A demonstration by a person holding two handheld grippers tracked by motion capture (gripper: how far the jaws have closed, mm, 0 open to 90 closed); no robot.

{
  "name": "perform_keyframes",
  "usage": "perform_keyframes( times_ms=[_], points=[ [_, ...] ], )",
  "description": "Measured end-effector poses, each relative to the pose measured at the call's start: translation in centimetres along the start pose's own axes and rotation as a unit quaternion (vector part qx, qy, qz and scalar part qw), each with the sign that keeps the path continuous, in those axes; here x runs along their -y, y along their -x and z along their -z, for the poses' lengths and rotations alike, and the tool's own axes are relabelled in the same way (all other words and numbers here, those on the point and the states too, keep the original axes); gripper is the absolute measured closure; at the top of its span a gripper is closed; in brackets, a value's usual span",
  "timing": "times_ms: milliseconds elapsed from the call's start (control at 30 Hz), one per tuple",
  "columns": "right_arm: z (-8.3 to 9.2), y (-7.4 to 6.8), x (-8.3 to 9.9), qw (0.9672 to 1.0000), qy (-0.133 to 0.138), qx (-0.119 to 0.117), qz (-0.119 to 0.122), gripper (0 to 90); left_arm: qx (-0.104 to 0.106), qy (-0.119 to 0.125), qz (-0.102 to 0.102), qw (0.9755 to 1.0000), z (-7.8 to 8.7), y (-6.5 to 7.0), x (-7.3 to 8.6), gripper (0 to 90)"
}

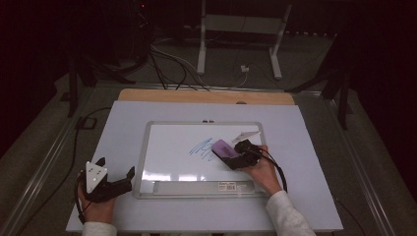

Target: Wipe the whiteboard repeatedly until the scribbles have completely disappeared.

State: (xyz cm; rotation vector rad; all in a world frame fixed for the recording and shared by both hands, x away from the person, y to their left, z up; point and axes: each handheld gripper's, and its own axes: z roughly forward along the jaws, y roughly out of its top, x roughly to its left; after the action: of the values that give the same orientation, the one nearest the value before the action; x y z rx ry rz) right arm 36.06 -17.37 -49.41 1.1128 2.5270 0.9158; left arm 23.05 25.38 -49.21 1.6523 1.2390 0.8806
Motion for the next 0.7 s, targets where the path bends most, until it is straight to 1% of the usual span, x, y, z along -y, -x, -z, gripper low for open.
perform_keyframes(
  times_ms=[67,133,233,367,433,467,500,533,567,700],
  points=[
    [0.0,0.2,-0.3,0.9999,0.005,-0.002,-0.012,22.7,0.001,0.000,-0.001,1.0000,0.0,0.0,0.0,0.8],
    [-0.1,0.4,-0.6,0.9995,0.014,-0.011,-0.026,20.9,0.001,0.000,-0.003,1.0000,0.0,0.0,0.0,0.8],
    [-0.6,0.8,-0.9,0.9985,0.016,-0.023,-0.047,23.3,0.000,0.001,-0.001,1.0000,0.0,0.0,0.0,0.8],
    [-1.4,0.9,-1.0,0.9974,0.016,-0.028,-0.064,28.1,0.001,0.000,0.000,1.0000,0.0,0.0,0.0,0.8],
    [-1.6,0.8,-1.0,0.9975,0.015,-0.026,-0.064,32.4,0.001,0.000,0.000,1.0000,0.0,0.0,0.0,0.8],
    [-1.7,0.7,-1.1,0.9976,0.015,-0.026,-0.062,38.0,0.001,0.000,0.000,1.0000,0.0,0.0,0.0,0.8],
    [-1.7,0.7,-1.1,0.9976,0.015,-0.026,-0.062,38.0,0.001,0.000,-0.001,1.0000,0.0,0.0,0.0,0.8],
    [-1.8,0.4,-1.1,0.9984,0.014,-0.019,-0.052,39.9,0.001,0.000,-0.001,1.0000,0.0,0.0,0.0,0.8],
    [-1.8,0.2,-1.2,0.9986,0.013,-0.015,-0.050,40.2,0.001,0.000,-0.001,1.0000,0.0,0.0,0.0,0.8],
    [-1.8,-1.0,-1.3,0.9990,0.003,-0.032,-0.031,40.5,0.002,-0.002,-0.002,1.0000,-0.1,0.1,0.0,0.8]
  ],
)
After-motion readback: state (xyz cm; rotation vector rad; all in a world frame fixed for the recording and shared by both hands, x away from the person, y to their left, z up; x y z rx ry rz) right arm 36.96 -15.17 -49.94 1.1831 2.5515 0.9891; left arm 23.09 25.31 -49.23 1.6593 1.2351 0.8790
